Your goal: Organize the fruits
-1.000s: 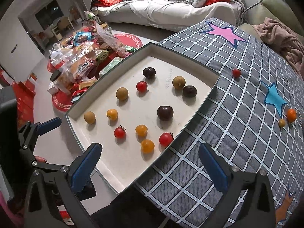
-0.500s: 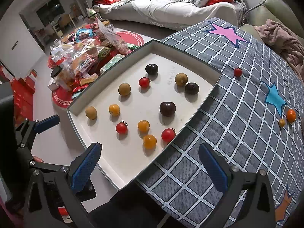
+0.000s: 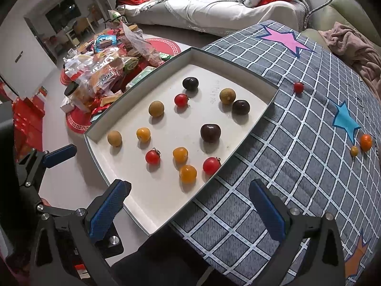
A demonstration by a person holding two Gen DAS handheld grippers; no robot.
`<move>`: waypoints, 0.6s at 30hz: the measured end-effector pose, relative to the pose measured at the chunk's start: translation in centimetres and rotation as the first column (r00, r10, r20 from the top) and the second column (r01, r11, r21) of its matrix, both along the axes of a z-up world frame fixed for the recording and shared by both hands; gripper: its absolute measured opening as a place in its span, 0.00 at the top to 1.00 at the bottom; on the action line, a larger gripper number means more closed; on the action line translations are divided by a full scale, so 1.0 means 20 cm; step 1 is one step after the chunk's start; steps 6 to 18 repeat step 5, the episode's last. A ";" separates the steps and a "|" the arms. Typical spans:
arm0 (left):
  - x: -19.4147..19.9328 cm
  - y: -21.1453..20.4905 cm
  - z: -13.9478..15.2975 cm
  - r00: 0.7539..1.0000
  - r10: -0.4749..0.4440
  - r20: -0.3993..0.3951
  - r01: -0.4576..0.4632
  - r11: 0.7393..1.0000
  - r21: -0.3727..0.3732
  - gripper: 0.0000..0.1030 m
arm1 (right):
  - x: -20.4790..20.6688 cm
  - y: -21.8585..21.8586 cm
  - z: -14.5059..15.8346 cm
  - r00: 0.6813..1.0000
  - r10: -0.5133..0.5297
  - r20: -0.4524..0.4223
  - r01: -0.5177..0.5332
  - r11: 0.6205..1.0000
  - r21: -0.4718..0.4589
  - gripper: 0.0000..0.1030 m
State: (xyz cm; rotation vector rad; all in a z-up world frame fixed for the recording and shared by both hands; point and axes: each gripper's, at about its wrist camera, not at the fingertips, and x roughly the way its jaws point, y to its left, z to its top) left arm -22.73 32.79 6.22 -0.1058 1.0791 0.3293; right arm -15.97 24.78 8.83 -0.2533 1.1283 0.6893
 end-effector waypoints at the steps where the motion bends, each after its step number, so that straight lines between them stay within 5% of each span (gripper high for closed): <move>1: 0.00 0.00 0.00 1.000 -0.003 0.002 0.003 1.000 0.005 0.00 | 0.00 0.00 0.00 1.000 0.000 0.001 0.000 1.000 -0.001 0.00; 18: 0.00 -0.01 0.00 1.000 -0.007 -0.004 0.007 1.000 0.001 0.00 | 0.00 0.00 0.00 1.000 0.000 0.000 0.000 1.000 0.000 0.00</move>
